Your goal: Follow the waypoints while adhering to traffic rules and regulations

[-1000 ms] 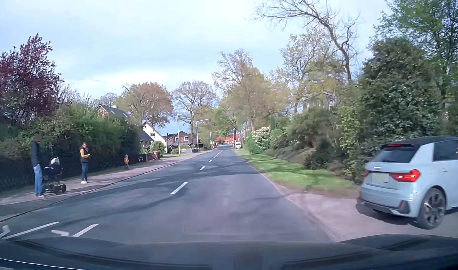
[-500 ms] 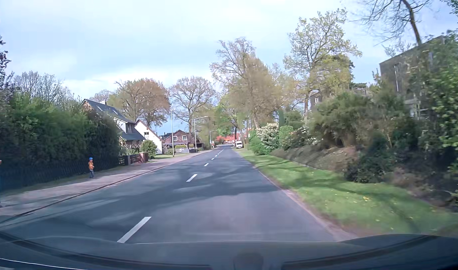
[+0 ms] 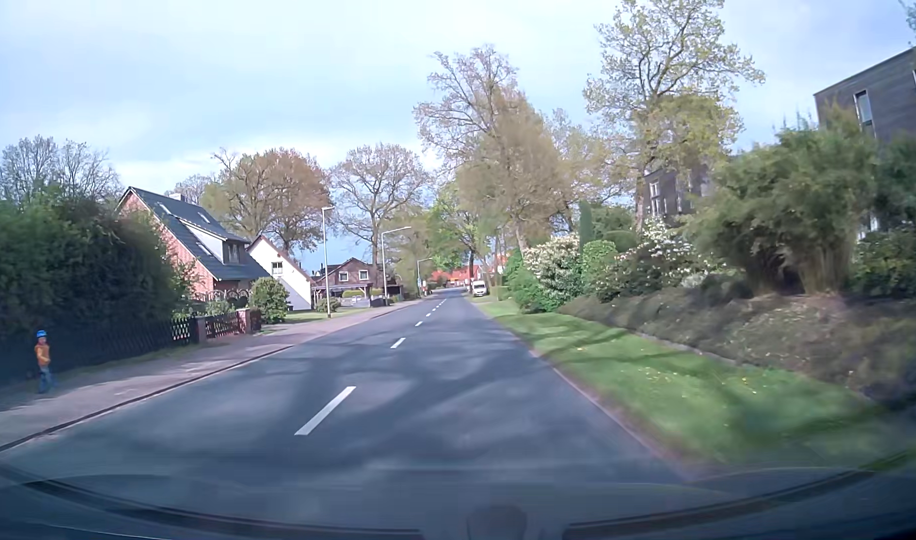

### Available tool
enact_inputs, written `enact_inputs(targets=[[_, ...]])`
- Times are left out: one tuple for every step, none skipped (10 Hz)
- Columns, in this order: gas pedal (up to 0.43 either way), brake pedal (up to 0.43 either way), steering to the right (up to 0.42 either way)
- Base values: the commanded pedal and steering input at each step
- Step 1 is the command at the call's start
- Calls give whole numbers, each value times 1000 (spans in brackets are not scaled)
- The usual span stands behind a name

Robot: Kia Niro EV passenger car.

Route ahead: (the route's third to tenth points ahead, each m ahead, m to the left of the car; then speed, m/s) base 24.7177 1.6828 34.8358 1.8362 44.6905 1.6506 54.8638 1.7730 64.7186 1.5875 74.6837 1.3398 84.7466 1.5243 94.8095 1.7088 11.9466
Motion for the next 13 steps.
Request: enact_inputs(targets=[[39, 0, -2], [28, 0, -1], [20, 0, -1], [0, 0, -1], [0, 0, -1], [0, 0, -1], [0, 0, -1], [0, 0, -2], [0, 0, -2], [0, 0, -3], [20, 0, -4], [28, 0, -5], [39, 0, -5]])
